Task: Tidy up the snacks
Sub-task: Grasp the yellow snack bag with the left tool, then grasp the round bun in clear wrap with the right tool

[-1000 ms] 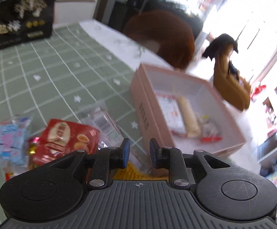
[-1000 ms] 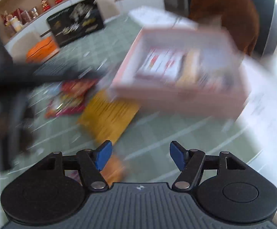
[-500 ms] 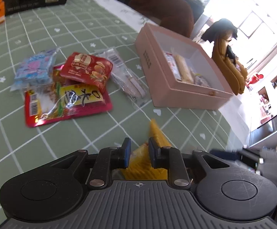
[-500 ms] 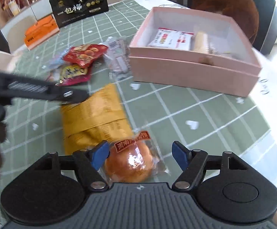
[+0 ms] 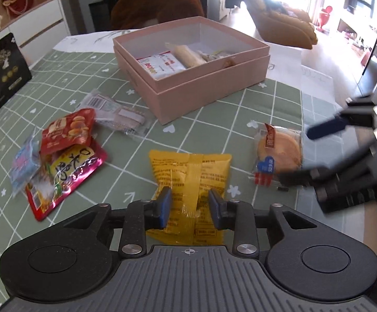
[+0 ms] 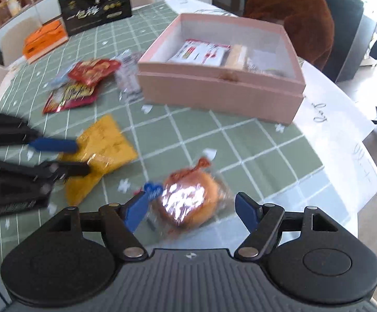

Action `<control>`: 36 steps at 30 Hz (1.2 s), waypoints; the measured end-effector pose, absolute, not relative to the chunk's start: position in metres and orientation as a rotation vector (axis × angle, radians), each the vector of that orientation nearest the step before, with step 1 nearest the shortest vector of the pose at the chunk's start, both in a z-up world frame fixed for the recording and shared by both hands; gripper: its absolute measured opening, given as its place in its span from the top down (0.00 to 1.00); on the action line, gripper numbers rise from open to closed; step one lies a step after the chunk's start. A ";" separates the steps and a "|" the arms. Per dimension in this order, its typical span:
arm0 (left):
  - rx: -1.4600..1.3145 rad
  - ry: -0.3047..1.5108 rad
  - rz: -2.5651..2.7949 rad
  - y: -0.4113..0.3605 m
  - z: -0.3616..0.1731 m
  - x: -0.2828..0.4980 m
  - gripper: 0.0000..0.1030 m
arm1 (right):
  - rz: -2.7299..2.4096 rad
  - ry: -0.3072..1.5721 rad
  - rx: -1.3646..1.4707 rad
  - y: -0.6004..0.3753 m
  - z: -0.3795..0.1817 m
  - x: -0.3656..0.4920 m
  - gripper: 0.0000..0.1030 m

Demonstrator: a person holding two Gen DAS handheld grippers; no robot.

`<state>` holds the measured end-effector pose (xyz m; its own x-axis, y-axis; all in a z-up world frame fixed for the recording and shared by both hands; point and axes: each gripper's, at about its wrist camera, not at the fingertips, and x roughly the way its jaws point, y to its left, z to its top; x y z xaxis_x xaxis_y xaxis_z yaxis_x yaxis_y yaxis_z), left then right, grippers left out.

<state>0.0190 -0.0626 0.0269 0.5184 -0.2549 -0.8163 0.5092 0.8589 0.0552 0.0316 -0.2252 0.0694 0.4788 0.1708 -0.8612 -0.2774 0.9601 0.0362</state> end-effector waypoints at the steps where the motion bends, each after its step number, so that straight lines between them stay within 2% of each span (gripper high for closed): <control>1: 0.309 0.917 -0.458 -0.063 0.026 0.021 0.63 | 0.276 1.038 -0.132 -0.224 0.067 0.027 0.28; 5: 0.300 0.900 -0.423 -0.061 0.025 0.028 0.61 | 0.248 1.054 -0.213 -0.223 0.054 0.015 0.28; 9: 0.237 0.910 -0.400 -0.055 0.024 0.036 0.59 | 0.216 1.062 -0.166 -0.235 0.052 0.018 0.27; 13: 0.187 0.930 -0.507 -0.056 0.022 0.037 0.34 | 0.197 1.067 -0.108 -0.245 0.050 0.024 0.24; 14: 0.191 0.929 -0.520 -0.057 0.021 0.037 0.32 | 0.193 1.064 -0.104 -0.246 0.049 0.025 0.23; 19: 0.188 0.921 -0.436 -0.053 0.020 0.041 0.34 | 0.188 1.053 -0.107 -0.243 0.046 0.026 0.17; 21: 0.167 0.940 -0.401 -0.048 0.015 0.046 0.31 | 0.188 1.051 -0.107 -0.242 0.046 0.027 0.16; 29: 0.082 1.017 -0.428 -0.043 0.010 0.060 0.29 | 0.207 1.034 -0.053 -0.247 0.048 0.028 0.16; 33: 0.022 1.025 -0.417 -0.035 0.011 0.059 0.38 | 0.239 1.057 0.090 -0.248 0.056 0.042 0.16; 36: -0.010 1.032 -0.406 -0.031 0.012 0.056 0.41 | 0.192 1.076 0.136 -0.245 0.060 0.061 0.16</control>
<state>0.0559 -0.0306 0.0116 0.4453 -0.3319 -0.8316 0.3229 0.9258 -0.1966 0.0611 -0.2449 0.0598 0.4603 0.2215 -0.8597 -0.0897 0.9750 0.2032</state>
